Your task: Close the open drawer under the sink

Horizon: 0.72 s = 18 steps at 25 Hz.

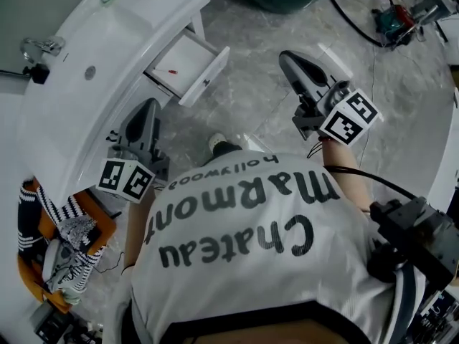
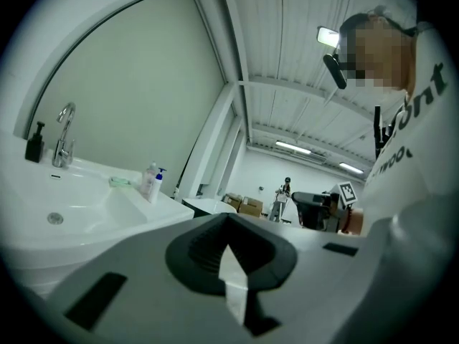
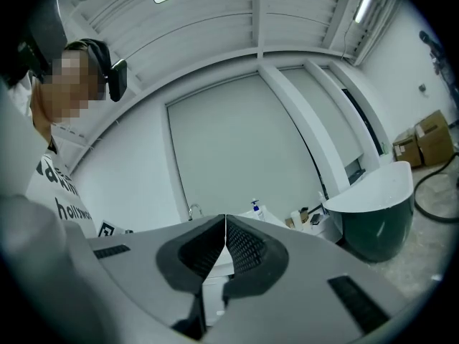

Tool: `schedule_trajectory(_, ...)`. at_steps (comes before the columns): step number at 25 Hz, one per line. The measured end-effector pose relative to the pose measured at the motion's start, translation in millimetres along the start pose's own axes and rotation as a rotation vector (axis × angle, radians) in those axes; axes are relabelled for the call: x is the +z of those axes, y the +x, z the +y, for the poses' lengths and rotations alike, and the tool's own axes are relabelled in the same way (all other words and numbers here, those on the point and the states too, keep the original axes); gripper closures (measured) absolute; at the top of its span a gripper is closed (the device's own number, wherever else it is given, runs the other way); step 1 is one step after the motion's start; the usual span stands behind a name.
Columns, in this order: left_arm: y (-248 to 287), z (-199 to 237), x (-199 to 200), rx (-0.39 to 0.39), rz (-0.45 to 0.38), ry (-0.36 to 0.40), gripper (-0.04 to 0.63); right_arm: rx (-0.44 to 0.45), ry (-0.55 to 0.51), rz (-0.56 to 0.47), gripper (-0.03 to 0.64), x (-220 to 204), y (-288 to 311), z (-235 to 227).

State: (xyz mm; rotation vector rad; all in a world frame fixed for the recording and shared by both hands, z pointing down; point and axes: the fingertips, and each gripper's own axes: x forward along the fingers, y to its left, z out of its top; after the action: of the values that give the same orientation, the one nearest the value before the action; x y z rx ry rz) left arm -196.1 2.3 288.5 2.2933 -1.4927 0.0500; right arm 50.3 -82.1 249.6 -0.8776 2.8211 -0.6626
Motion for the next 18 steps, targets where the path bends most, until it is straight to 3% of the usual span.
schedule_trajectory(8,8.1,-13.5,0.3,-0.053,0.003,0.048,0.586,0.03,-0.015,-0.059,0.604,6.0,6.8,0.9)
schedule_trajectory(18,9.9,-18.9,-1.4,-0.06,-0.03,0.047,0.586,0.073,-0.031,-0.065,0.604,10.4,17.5,7.4)
